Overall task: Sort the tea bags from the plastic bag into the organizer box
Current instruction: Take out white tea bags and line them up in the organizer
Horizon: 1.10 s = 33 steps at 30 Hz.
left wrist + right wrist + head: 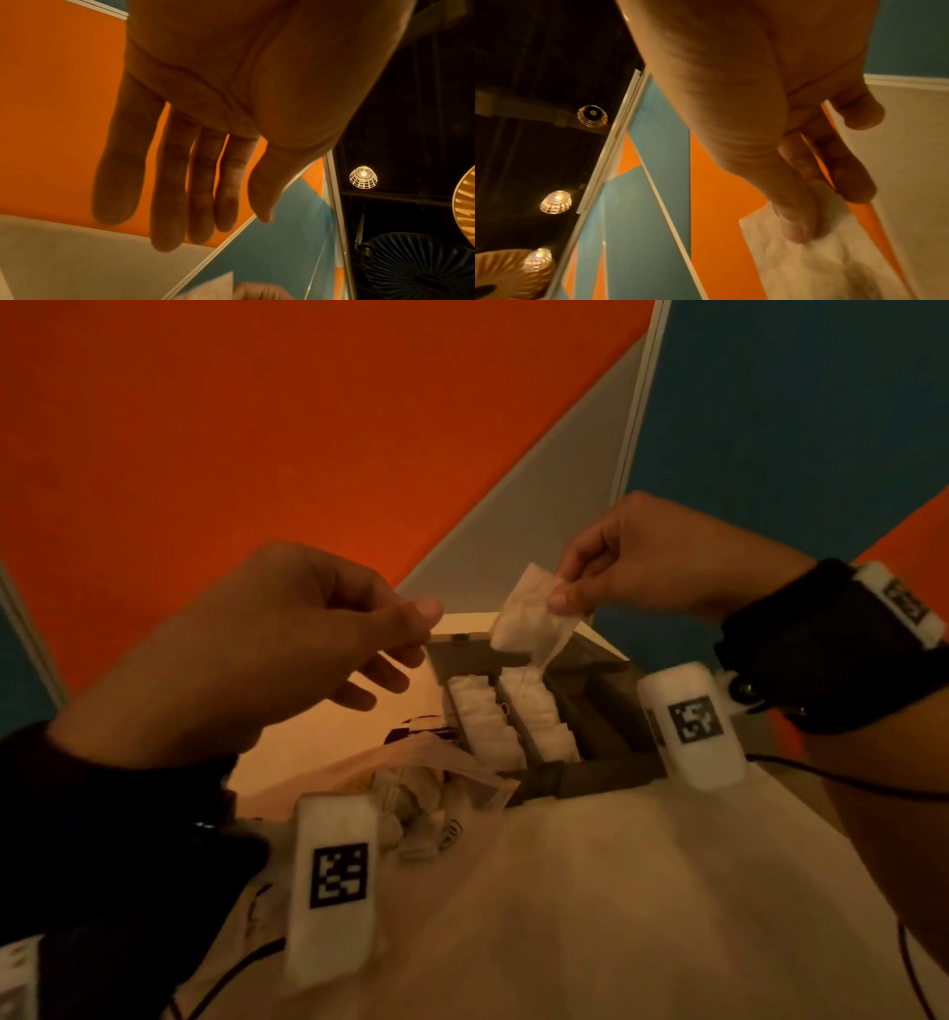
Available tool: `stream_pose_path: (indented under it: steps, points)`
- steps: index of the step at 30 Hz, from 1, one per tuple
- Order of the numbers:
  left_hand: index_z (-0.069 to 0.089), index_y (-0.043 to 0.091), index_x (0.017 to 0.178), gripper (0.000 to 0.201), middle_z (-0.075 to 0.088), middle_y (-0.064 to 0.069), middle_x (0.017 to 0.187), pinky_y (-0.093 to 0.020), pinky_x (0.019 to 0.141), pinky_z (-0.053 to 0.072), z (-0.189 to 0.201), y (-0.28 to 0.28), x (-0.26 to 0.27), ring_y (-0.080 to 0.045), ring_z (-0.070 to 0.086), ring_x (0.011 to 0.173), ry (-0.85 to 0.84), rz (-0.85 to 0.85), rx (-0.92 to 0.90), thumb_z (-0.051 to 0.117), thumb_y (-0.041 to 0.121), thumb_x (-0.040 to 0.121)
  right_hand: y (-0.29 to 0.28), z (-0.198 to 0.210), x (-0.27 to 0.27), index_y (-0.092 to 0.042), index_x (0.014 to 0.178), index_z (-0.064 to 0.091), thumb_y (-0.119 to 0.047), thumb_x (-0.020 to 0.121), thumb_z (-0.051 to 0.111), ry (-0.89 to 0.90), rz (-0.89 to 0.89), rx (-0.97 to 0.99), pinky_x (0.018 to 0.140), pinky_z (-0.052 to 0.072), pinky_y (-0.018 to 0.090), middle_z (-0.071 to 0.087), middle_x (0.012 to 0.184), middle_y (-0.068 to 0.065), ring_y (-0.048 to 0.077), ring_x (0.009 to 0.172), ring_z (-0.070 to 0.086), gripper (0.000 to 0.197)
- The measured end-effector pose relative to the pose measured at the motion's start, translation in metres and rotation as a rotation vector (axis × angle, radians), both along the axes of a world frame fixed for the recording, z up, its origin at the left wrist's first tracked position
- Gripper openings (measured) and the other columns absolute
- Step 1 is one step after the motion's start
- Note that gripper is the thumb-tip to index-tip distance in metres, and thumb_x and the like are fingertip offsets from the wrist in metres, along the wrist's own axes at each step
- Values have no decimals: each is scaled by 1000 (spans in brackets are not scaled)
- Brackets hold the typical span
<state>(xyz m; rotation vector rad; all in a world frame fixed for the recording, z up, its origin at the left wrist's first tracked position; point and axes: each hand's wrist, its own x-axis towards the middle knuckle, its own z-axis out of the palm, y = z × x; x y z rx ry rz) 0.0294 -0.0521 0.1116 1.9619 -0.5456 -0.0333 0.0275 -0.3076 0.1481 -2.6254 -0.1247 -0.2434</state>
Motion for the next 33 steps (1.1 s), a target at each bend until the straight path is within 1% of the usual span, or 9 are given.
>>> stream_pose_path:
  steps: [2, 6, 11, 13, 15, 21, 24, 27, 33]
  points:
    - [75, 22, 73, 29, 75, 1, 74, -44, 69, 60, 2, 3, 1, -13, 73, 69, -5, 16, -16, 65, 46, 63, -13, -11, 7, -18, 83, 75, -22, 81, 77, 49, 12, -25, 90, 55, 39, 76, 80, -4, 13, 84, 71, 5]
    - [75, 19, 74, 29, 75, -1, 75, -47, 70, 59, 4, 7, 0, -16, 73, 69, -9, 29, -24, 65, 43, 63, -34, -45, 19, -17, 82, 73, -21, 84, 75, 153, 28, -53, 80, 55, 31, 75, 79, -4, 10, 78, 71, 4]
    - [75, 13, 73, 32, 75, -1, 74, -47, 69, 59, 5, 9, -2, -16, 73, 68, -15, 44, -28, 65, 43, 63, -50, -83, 32, -20, 83, 68, -23, 88, 70, 238, 18, -178, 86, 54, 36, 71, 90, -4, 14, 90, 66, 6]
    - [75, 14, 74, 33, 75, -2, 74, -47, 69, 59, 6, 9, -2, -17, 73, 68, -9, 45, -28, 65, 43, 63, -51, -92, 34, -18, 84, 66, -22, 90, 67, 294, 24, -236, 81, 50, 30, 67, 90, -3, 13, 89, 61, 7]
    - [74, 10, 72, 36, 75, -2, 74, -47, 69, 58, 6, 9, -2, -17, 73, 67, -5, 47, -27, 65, 43, 63, -50, -97, 36, -18, 84, 62, -20, 93, 63, 364, 49, -308, 72, 43, 22, 62, 87, -5, 10, 82, 55, 9]
    - [75, 12, 71, 36, 75, -2, 73, -44, 68, 58, 7, 9, -2, -18, 73, 67, -7, 44, -22, 65, 45, 60, -45, -99, 53, -19, 97, 61, -24, 96, 58, 621, 78, -446, 76, 46, 30, 60, 84, -2, 11, 73, 53, 7]
    - [75, 14, 72, 34, 75, -2, 73, -45, 68, 58, 7, 9, -2, -18, 74, 67, -10, 40, -17, 64, 44, 63, -38, -103, 63, -18, 97, 57, -20, 96, 57, 760, 90, -474, 66, 44, 23, 56, 83, 0, 9, 68, 50, 2]
    - [76, 18, 72, 31, 75, -3, 73, -45, 69, 58, 8, 12, -2, -18, 74, 68, -13, 45, -25, 62, 45, 65, -33, -109, 74, -16, 97, 56, -16, 95, 58, 870, 121, -511, 64, 44, 22, 55, 79, -3, 8, 67, 50, 3]
    - [76, 17, 70, 33, 75, -3, 73, -44, 68, 58, 9, 15, 0, -19, 74, 68, -9, 47, -42, 63, 46, 63, -35, -118, 88, -15, 98, 64, -20, 93, 61, 783, 78, -581, 72, 45, 25, 58, 85, -1, 12, 78, 53, 7]
